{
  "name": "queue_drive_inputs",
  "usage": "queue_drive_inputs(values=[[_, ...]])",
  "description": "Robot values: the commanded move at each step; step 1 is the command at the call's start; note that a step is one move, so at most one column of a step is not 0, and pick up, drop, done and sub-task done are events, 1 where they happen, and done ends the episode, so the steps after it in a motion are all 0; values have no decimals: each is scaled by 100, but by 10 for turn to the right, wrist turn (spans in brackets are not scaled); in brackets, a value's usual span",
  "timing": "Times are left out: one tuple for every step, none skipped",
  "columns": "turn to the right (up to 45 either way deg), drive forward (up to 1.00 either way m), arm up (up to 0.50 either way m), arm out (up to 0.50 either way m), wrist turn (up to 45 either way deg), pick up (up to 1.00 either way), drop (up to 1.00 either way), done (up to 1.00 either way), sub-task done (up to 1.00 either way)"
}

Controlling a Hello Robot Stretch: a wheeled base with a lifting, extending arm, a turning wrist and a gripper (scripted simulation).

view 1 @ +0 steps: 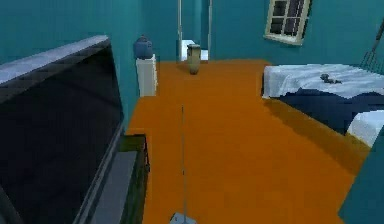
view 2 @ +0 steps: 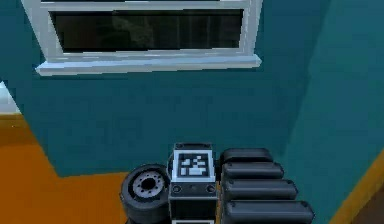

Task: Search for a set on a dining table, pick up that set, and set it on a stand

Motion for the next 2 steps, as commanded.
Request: queue_drive_inputs(values=[[450,0,0,0,0,0,0,0,0],[450,0,0,0,0,0,0,0,0]])
